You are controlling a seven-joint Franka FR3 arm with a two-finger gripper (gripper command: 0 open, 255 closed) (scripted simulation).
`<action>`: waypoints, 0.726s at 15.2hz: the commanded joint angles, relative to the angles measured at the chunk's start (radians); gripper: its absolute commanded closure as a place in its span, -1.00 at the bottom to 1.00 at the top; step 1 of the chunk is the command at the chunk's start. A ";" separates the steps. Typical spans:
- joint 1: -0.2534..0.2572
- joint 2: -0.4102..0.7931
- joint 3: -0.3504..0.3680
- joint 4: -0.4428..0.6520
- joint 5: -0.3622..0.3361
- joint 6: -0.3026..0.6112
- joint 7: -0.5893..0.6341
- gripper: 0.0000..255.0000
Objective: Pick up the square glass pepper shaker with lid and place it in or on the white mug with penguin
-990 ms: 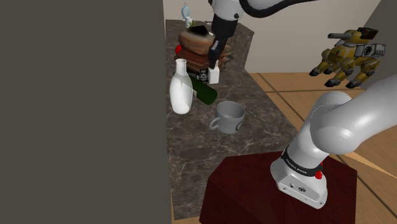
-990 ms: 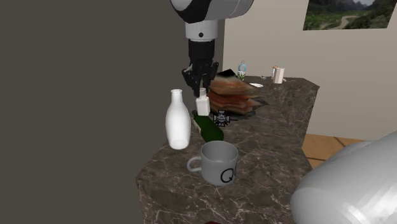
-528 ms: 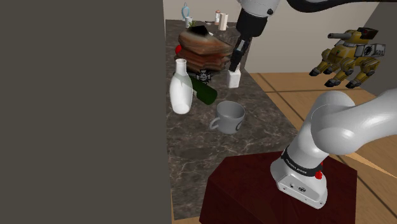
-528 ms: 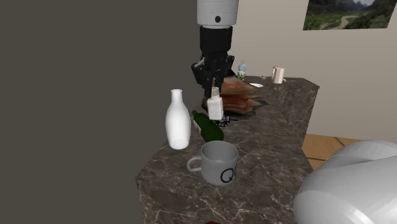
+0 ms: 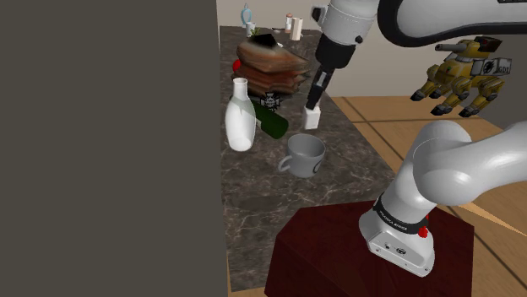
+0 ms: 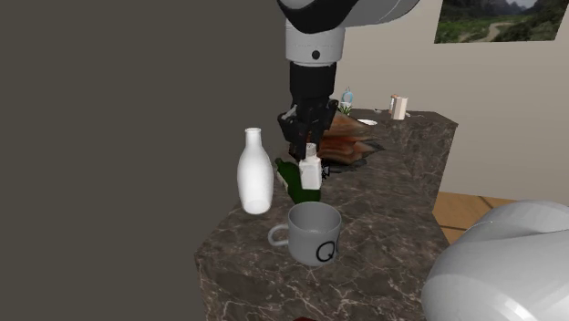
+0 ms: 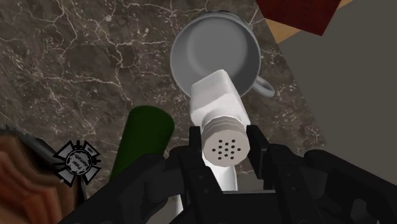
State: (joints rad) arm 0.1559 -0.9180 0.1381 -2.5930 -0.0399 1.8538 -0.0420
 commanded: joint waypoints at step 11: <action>0.007 -0.008 0.012 -0.164 0.006 0.155 0.018 1.00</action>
State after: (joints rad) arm 0.1630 -0.9244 0.1500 -2.7417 -0.0338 1.9950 -0.0240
